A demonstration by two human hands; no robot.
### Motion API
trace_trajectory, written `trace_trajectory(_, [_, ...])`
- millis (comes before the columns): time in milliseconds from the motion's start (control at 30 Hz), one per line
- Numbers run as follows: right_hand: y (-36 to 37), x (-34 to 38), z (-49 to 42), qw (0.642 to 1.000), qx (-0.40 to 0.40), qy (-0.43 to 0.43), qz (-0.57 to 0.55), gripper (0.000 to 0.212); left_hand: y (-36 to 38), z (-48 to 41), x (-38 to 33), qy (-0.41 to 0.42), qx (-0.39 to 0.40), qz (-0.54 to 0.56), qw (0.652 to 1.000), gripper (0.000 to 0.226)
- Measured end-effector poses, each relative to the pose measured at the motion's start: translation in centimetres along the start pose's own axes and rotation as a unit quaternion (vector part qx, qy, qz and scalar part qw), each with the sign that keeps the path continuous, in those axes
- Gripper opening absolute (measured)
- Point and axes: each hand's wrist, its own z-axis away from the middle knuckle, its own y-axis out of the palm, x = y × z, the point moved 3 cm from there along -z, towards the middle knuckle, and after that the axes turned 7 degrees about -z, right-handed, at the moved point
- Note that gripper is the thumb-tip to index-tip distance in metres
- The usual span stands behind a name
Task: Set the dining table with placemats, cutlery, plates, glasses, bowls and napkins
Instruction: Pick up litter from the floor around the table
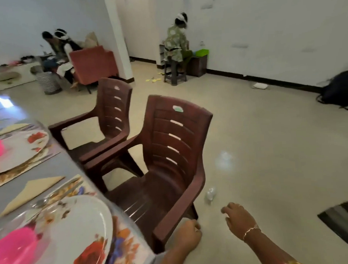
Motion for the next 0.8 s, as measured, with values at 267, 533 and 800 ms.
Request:
trace_trajectory(267, [-5.4, -6.9, -8.0, 0.997, -0.019, 0.079, 0.01, 0.033, -2.2, -13.8, -7.2, 0.027, 0.036, -0.02, 0.999, 0.027])
trace_trajectory(533, [-9.8, -14.7, -16.2, 0.997, -0.006, 0.069, 0.045, 0.036, -0.1, -23.7, -16.5, 0.043, 0.096, -0.044, 0.993, 0.012])
trace_trajectory(800, [-16.3, -25.6, -28.0, 0.991, 0.026, -0.05, 0.121, 0.031, -0.7, -35.5, -24.7, -0.04, 0.052, -0.044, 0.997, 0.007])
